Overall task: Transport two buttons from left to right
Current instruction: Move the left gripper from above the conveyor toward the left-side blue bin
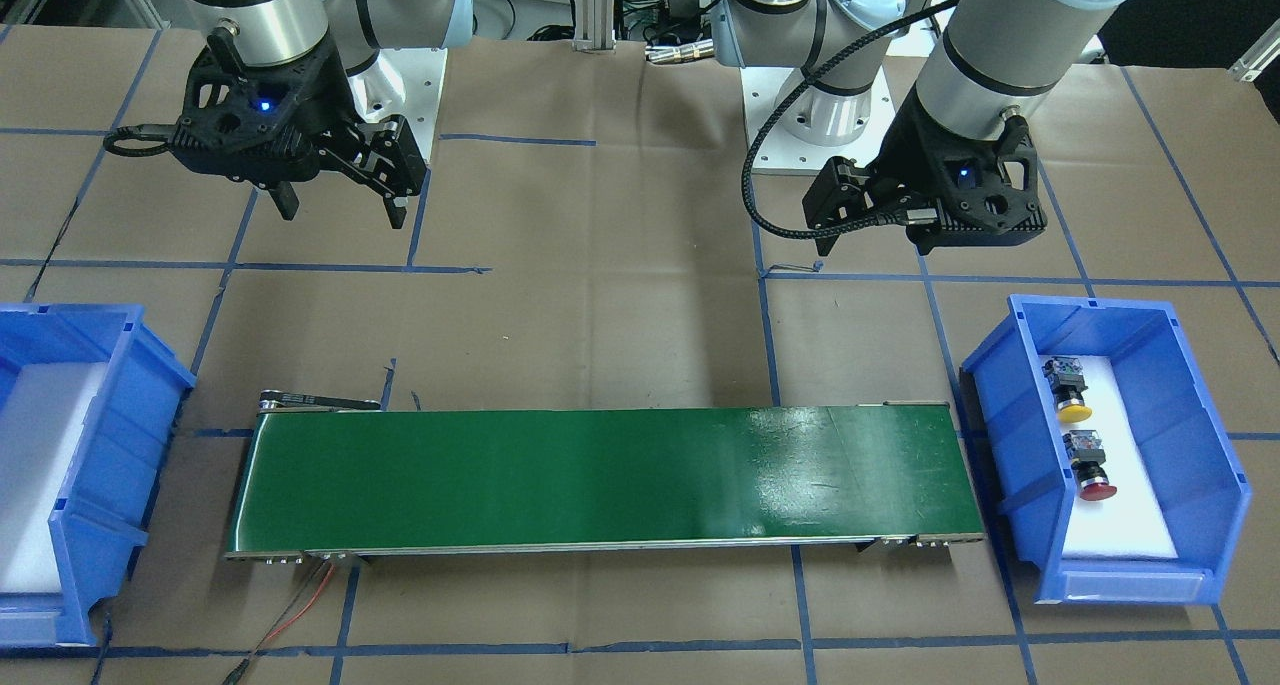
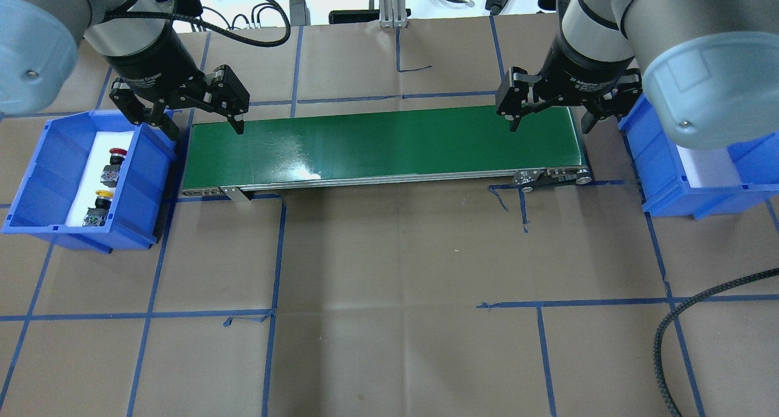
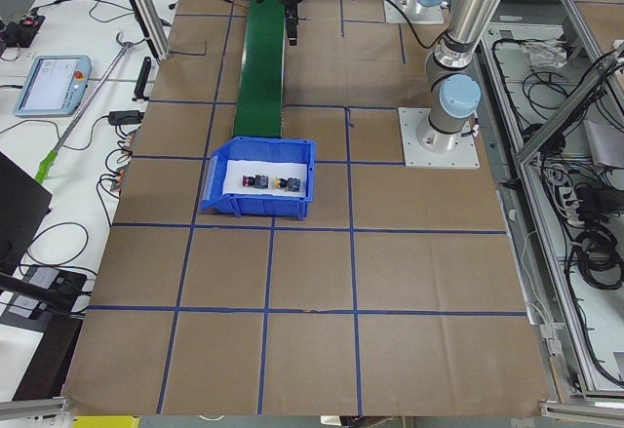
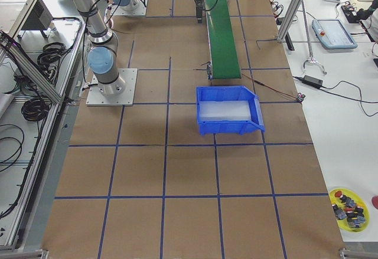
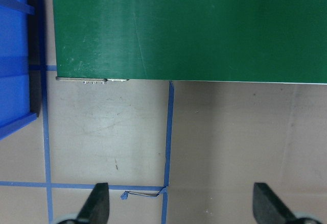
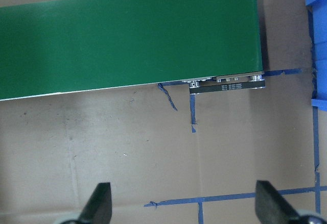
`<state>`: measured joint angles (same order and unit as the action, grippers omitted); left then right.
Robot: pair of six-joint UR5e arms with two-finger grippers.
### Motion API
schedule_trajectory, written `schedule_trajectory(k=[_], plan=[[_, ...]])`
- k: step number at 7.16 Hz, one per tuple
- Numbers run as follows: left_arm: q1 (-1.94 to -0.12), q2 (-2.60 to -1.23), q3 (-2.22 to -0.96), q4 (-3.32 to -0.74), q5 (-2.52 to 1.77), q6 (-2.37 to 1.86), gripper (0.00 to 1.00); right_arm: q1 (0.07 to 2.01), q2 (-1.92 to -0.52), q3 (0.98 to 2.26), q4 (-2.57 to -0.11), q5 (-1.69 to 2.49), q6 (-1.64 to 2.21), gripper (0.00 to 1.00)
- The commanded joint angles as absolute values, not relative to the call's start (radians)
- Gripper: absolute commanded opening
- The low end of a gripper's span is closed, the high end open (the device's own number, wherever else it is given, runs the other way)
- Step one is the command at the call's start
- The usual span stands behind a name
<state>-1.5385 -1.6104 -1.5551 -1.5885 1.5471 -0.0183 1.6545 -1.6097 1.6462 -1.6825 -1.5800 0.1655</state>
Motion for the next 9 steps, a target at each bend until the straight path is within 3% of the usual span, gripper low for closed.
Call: schedule_trajectory(k=[1,9], plan=[[-1.539,-1.6,-1.555,-1.586,1.548,-0.015,1.0,1.657,-1.606,1.651,-1.677,-1.582,0.17,1.0],[-1.508,-1.589,-1.563,-1.588,1.549,0.123,1.0,1.657,-1.615,1.677,-1.677,-1.589,0.169,1.0]])
